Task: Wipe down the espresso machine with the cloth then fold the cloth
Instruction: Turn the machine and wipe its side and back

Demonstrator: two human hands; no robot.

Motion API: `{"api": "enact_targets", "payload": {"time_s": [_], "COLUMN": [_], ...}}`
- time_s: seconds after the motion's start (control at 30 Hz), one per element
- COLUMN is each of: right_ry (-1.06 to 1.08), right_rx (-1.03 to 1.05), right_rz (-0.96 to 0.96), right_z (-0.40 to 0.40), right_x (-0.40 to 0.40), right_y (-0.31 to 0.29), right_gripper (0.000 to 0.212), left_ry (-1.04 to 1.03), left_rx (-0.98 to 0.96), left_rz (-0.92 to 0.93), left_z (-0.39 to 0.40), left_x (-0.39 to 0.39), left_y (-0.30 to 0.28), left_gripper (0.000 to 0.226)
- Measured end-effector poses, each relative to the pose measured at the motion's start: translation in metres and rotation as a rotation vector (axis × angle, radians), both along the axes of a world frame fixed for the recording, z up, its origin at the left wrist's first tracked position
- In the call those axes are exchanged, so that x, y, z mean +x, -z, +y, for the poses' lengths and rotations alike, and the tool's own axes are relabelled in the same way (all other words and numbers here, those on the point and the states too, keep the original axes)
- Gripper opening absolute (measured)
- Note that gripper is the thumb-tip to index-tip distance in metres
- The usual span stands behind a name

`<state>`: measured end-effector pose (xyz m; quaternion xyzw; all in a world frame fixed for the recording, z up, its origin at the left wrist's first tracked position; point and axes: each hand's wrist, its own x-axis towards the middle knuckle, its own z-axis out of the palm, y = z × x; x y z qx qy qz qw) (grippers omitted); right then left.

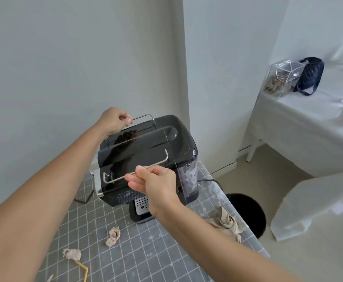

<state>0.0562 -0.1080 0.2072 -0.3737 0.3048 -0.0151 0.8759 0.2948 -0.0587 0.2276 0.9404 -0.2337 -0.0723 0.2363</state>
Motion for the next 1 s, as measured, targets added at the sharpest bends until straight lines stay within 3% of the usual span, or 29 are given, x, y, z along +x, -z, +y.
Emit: {"api": "enact_targets", "payload": {"time_s": [0.23,0.37,0.47,0.57,0.67,0.8,0.93,1.0], "right_ry": [-0.010,-0.076,-0.203,-0.358,-0.543,-0.824,-0.915,-0.837], "right_rx": [-0.016,-0.181,-0.417,-0.965,-1.333,-1.714,-1.812,-1.811], "right_rz": [-0.025,-0.115,-0.235,-0.303,-0.194,-0.040,0.006,-0.037], "right_z": [0.000,0.001,-0.006,-0.037,-0.084,-0.130,-0.139,-0.138], "right_x": [-0.008,-0.020,-0.050,-0.095,-0.129,-0.145,-0.152,-0.154], "right_y": [0.009,0.010,0.031,0.097,0.172,0.230,0.273,0.279], "right_gripper": [0.019,0.020,0.019,0.017,0.014,0.044,0.073,0.063], "left_ry": [0.003,-0.046,-0.076,0.062,0.191,0.355,0.411,0.377], "left_rx": [0.008,-0.032,-0.002,-0.013,-0.049,0.160,0.403,0.423], "left_rz": [-0.060,-0.107,-0.178,-0.242,-0.272,-0.338,-0.487,-0.527], "left_z": [-0.005,-0.004,-0.008,-0.011,-0.005,0.004,0.003,0.001], "left_x": [-0.011,-0.024,-0.050,-0.102,-0.159,-0.198,-0.201,-0.200], "left_y": [0.005,0.006,0.004,-0.001,0.000,0.023,0.041,0.045], "left_gripper": [0.015,0.016,0.023,0.036,0.044,0.048,0.046,0.045]}}
